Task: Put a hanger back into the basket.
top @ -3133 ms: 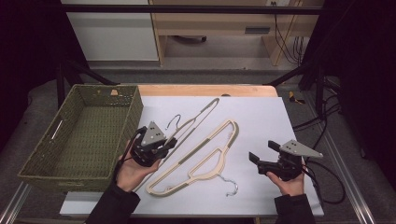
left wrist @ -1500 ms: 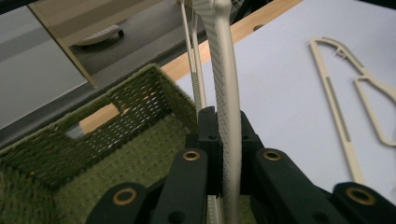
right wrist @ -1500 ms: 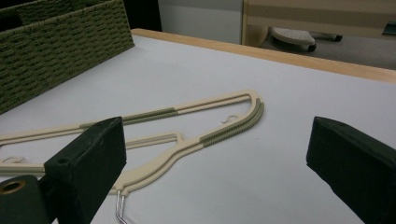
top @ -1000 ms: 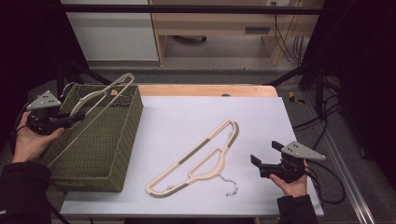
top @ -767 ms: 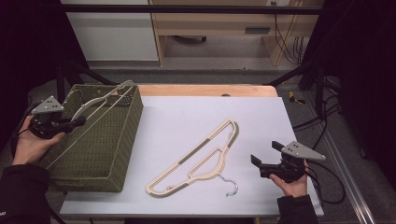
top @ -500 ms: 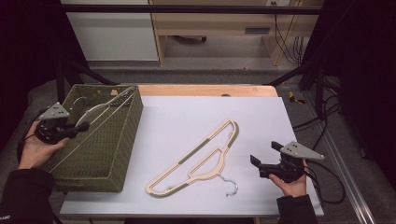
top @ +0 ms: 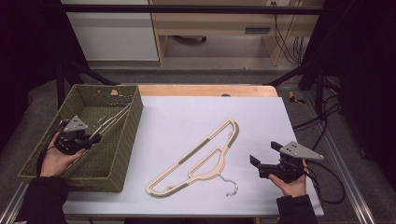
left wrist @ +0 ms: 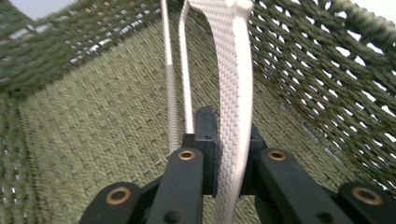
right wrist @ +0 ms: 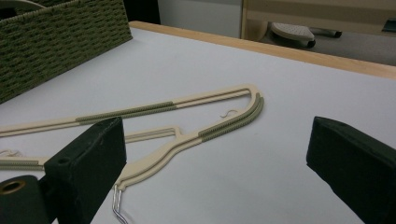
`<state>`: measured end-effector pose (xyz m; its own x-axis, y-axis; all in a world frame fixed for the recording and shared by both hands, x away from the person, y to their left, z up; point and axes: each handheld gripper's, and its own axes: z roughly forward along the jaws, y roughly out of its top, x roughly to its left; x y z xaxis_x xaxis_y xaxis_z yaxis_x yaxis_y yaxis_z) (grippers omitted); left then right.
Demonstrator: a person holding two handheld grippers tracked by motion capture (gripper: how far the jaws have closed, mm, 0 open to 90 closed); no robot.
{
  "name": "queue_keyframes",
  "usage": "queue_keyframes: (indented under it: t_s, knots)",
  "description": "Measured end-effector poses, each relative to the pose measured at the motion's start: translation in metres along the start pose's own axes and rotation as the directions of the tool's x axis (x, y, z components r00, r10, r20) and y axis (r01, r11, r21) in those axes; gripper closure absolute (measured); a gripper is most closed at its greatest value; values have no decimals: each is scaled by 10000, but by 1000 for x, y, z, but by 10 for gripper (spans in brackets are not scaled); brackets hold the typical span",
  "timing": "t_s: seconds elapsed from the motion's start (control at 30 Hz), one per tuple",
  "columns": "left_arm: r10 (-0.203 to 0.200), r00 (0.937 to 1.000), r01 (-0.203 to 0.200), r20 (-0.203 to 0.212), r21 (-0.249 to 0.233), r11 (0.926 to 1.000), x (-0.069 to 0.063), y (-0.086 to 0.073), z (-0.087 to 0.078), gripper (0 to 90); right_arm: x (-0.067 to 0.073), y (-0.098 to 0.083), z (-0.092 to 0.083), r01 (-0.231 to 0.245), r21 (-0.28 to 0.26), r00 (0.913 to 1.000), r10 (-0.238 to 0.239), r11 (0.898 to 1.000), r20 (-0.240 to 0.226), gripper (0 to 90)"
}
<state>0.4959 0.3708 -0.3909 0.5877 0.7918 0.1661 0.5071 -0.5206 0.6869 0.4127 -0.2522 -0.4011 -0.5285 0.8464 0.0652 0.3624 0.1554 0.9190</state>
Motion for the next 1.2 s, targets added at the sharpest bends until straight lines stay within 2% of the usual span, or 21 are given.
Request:
queue_keyframes:
  t_s: [0.03, 0.1, 0.13, 0.2, 0.3, 0.47, 0.5, 0.63, 0.87, 0.93, 0.97, 1.0, 1.03, 1.07, 1.1, 1.13, 1.17, 1.2]
  knots:
    - [-63, 10000, 62, 60, 151, 9999, -3, -1, 3, 811, 0, 0, -1, -15, -22, 10000, 15, 10000, 3, 55]
    - [-63, 10000, 62, 59, 145, 9999, -4, -3, 5, 807, 0, 0, -1, -16, -39, 10000, 16, 10000, 7, 55]
    - [-118, 9998, 112, 151, 391, 9992, -4, -5, 7, 796, 0, 0, -1, 16, -36, 10000, -16, 10000, -20, 55]
    - [-253, 9992, 234, 309, 587, 9980, -6, -7, 10, 775, 0, 0, 0, -11, -31, 10000, 11, 10000, -8, 55]
    - [-181, 9986, 133, 502, 944, 9954, -7, -6, 13, 747, 1, 0, 1, 25, -9, 10000, -25, 10000, -37, 55]
    - [-54, 9987, -1, 501, 1091, 9940, -9, -6, 15, 701, 1, 0, 1, 45, -2, 10000, -45, 10000, -32, 55]
    - [33, 9978, -120, 666, 1307, 9914, -10, -5, 15, 695, 1, 0, 1, 31, -24, 10000, -31, 10000, -47, 56]
    - [269, 9972, -358, 692, 1299, 9909, -13, -3, 15, 656, 2, 0, 1, 65, -23, 10000, -65, 10000, -60, 56]
    - [286, 9976, -357, 627, 1164, 9926, -14, -2, 13, 598, 2, 0, 1, 57, -5, 9999, -57, 10000, -87, 56]
    - [276, 9984, -321, 490, 936, 9951, -12, -1, 9, 568, 3, 1, 0, 64, -32, 9999, -64, 10000, -78, 57]
    - [133, 9995, -149, 281, 558, 9983, -12, -1, 5, 500, 3, 1, 0, 125, -49, 9998, -125, 9999, -124, 58]
    - [133, 9995, -149, 281, 558, 9983, -12, -1, 5, 473, 3, 1, 0, 125, -49, 9998, -125, 9999, -124, 58]
    - [56, 9999, -57, 89, 152, 9999, -10, 2, -2, 440, 5, 2, 0, 86, -62, 9999, -86, 9999, -122, 58]
    - [56, 9999, -57, 89, 152, 9999, -10, 2, -2, 420, 5, 2, 0, 86, -62, 9999, -86, 9999, -122, 58]
    - [-228, 9997, 226, -44, -412, 9989, -10, 5, -11, 390, 6, 2, 1, 121, -26, 9998, -122, 9999, -143, 58]
    - [-228, 9997, 226, -44, -412, 9989, -10, 5, -11, 360, 6, 2, 1, 121, -26, 9998, -122, 9999, -143, 58]
    - [-353, 9993, 345, -84, -818, 9960, -11, 7, -17, 327, 8, 2, 1, 218, -35, 9996, -219, 9998, -181, 64]
    - [-552, 9985, 542, -34, -1368, 9891, -12, 11, -25, 307, 8, 2, 2, 203, -62, 9996, -204, 9998, -192, 74]
